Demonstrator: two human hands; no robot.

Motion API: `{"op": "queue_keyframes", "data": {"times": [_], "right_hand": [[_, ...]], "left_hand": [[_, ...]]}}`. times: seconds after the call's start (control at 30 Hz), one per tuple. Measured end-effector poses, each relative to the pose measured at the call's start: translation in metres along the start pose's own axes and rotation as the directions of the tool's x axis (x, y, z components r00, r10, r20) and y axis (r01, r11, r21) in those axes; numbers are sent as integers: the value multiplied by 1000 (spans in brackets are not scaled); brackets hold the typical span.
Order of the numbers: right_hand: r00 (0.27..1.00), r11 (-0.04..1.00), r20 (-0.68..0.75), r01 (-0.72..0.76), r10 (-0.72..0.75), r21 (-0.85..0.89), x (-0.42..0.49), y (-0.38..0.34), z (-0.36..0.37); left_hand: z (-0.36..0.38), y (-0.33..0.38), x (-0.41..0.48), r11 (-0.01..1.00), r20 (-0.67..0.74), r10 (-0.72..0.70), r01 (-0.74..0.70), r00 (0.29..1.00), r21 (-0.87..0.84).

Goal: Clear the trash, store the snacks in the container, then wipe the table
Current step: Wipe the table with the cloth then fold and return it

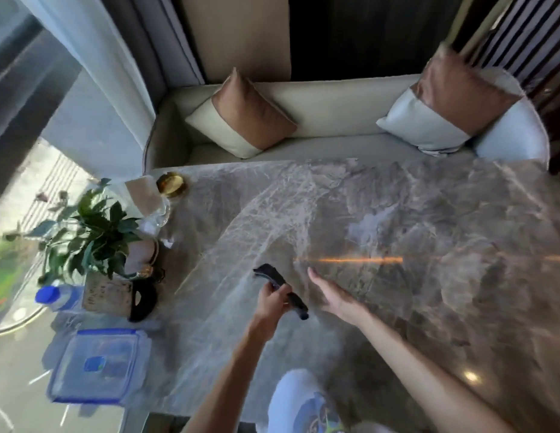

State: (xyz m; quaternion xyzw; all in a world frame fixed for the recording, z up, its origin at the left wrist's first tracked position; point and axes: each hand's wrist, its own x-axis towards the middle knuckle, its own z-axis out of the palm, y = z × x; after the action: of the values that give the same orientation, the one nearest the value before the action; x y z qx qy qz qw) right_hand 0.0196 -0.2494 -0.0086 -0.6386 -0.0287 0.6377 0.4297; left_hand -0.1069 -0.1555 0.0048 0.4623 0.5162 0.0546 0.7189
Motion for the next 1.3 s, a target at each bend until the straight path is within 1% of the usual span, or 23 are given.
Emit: {"op": "queue_keyframes", "data": {"times": [0.07, 0.1, 0.17, 0.2, 0.23, 0.27, 0.33, 0.4, 0.43, 0.5, 0.57, 0.7, 0.8, 0.87, 1.0, 1.03, 1.07, 1.1, 1.13, 1.17, 1.2, 1.23, 1.3], "right_hand": [[994, 980, 86, -79, 65, 180, -20, 6, -34], [987, 957, 147, -99, 60, 273, -31, 11, -50], [976, 893, 217, -79, -21, 443, -50, 22, -86], [978, 854, 198, -47, -66, 518, -59, 28, -105], [985, 807, 147, -17, -87, 590, -66, 33, -123], [992, 758, 84, 15, -92, 652, -73, 38, -141], [994, 652, -46, 101, -101, 751, -87, 51, -178], [991, 576, -83, 126, -101, 808, -99, 60, -200], [988, 557, -100, 147, -114, 818, -104, 66, -214], [977, 541, -152, 210, -150, 814, -111, 73, -233], [964, 540, -181, 261, -197, 800, -111, 74, -245], [946, 475, -146, 273, -288, 837, -99, 56, -250], [944, 459, -115, 254, -309, 851, -84, 37, -241], [956, 460, -76, 205, -284, 864, -73, 26, -233], [977, 505, -28, 133, -209, 853, -46, 14, -217], [981, 515, -14, 113, -192, 850, -39, 12, -216], [984, 523, 2, 92, -178, 847, -31, 9, -218], [987, 533, 12, 77, -161, 843, -24, 5, -222], [989, 559, 5, 78, -145, 826, -17, -2, -230], [991, 600, -18, 94, -132, 795, -11, -11, -240], [991, 640, -54, 123, -126, 758, -6, -22, -253], [987, 679, -102, 161, -127, 716, -1, -37, -270], [966, 772, -213, 246, -146, 586, 8, -74, -306]], "left_hand": [[53, -1, -12, 997, 68, 26, -31, 997, 74], [80, -2, -19, 990, 105, 44, -58, 994, 132], [137, -2, -34, 947, 178, 87, -137, 980, 292], [165, -1, -41, 895, 227, 111, -196, 968, 401], [192, -2, -47, 814, 286, 132, -268, 949, 515], [215, -3, -53, 702, 344, 149, -344, 927, 624], [258, -12, -63, 412, 456, 172, -484, 873, 772], [282, -21, -70, 146, 527, 199, -557, 826, 818], [295, -27, -74, 53, 561, 213, -582, 800, 811], [311, -38, -80, -66, 621, 227, -624, 750, 778], [316, -42, -79, -117, 653, 253, -648, 714, 753], [309, -34, -66, -69, 643, 361, -668, 675, 741], [294, -25, -56, -111, 630, 444, -658, 638, 745], [284, -20, -47, -126, 634, 445, -657, 632, 743], [263, -16, -23, -49, 644, 373, -679, 668, 732], [258, -14, -15, 6, 649, 362, -697, 669, 717], [254, -12, -6, 103, 643, 348, -709, 683, 698], [249, -9, 3, 243, 610, 340, -694, 715, 678], [243, -5, 13, 392, 536, 344, -636, 771, 664], [234, -3, 24, 508, 422, 351, -548, 836, 664], [222, -1, 37, 582, 290, 352, -450, 890, 678], [207, -1, 53, 606, 169, 356, -365, 919, 706], [172, -10, 83, 536, 17, 359, -221, 933, 815]]}}
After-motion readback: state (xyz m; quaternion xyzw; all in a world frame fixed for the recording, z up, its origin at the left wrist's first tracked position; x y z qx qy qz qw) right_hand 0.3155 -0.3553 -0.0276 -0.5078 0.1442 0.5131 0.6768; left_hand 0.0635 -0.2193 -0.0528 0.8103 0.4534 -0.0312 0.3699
